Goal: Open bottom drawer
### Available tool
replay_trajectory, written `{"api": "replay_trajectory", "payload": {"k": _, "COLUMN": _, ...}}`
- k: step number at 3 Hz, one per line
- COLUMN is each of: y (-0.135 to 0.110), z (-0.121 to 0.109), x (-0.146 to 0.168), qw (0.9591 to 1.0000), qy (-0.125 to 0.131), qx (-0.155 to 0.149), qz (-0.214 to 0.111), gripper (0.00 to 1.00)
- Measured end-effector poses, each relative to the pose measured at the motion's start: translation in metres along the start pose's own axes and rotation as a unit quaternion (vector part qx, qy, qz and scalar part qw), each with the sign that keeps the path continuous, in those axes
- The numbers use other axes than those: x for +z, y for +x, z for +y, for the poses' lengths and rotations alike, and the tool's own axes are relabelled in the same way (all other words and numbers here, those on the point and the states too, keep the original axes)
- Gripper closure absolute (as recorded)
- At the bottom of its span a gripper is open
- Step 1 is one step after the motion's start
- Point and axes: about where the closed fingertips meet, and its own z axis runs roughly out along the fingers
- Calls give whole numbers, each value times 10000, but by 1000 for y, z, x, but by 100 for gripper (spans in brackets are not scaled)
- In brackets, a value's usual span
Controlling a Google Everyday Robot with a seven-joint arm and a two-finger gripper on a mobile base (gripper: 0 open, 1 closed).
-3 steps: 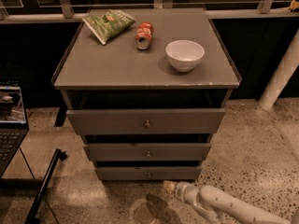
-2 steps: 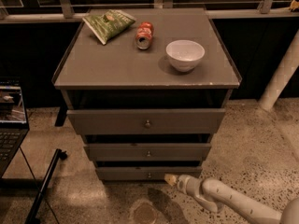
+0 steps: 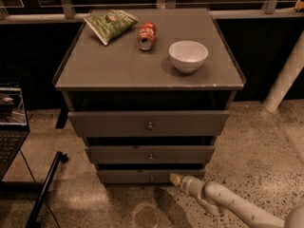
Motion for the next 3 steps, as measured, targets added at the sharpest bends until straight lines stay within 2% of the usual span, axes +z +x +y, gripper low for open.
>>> {"api": "replay_trajectory", "payload": {"k": 2, "y": -32, "z": -42, "x": 20, "qw": 9987, "qy": 352, "qx": 42, "qz": -368, "gripper": 100}}
{"api": "replay_trajectory", "payload": {"k": 3, "y": -41, "z": -63, "x": 33, "qw": 9975, "qy": 519, "qx": 207, "qz": -442, "gripper": 100}}
